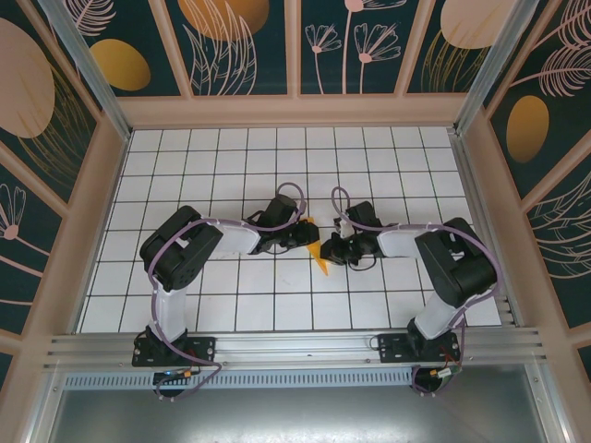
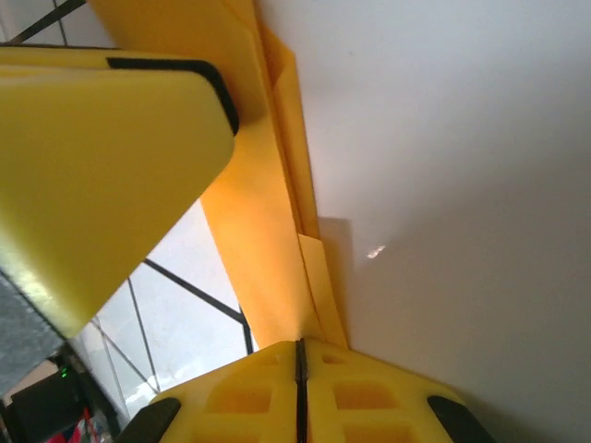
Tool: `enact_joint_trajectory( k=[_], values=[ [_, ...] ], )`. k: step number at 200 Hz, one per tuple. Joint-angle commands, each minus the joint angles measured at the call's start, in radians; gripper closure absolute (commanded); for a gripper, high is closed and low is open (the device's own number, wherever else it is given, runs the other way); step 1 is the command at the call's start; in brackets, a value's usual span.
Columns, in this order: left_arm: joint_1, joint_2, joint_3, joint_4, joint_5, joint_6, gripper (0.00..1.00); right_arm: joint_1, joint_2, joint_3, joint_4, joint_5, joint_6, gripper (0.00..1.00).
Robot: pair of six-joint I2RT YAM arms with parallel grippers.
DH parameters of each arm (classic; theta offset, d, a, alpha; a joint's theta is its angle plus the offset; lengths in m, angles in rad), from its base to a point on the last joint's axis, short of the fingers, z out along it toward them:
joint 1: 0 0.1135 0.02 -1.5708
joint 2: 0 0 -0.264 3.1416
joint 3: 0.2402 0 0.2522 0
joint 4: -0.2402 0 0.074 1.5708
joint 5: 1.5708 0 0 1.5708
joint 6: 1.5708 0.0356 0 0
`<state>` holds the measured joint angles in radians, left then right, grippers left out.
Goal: Fold a paper plane with a square sheet of paper (pick it up from the middle)
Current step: Fold the wing for the fifth time at the center of the table.
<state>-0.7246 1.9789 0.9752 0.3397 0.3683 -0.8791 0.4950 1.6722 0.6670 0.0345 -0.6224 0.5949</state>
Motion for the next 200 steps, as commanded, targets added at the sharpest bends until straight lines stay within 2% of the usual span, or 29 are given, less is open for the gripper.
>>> enact_joint_trajectory(
  k=[1,39,105,151,200],
  values=[
    [0.025,0.011,-0.026,-0.133,-0.082,0.034,0.75,0.008,0.027,-0.027,-0.017,0.016,-0.025,0.91],
    [0.032,-0.011,-0.015,-0.159,-0.121,0.048,0.73,0.007,0.021,-0.091,-0.013,0.018,-0.037,0.93],
    [0.125,-0.024,-0.017,-0.154,-0.083,0.085,0.70,0.007,0.024,-0.126,-0.002,0.016,-0.043,0.95],
    [0.174,-0.013,-0.009,-0.203,-0.112,0.125,0.69,0.007,0.023,-0.120,-0.011,0.009,-0.046,0.95],
    [0.244,-0.034,0.108,-0.306,-0.166,0.172,0.68,0.009,0.010,-0.105,-0.016,-0.007,-0.046,0.94]
  ],
)
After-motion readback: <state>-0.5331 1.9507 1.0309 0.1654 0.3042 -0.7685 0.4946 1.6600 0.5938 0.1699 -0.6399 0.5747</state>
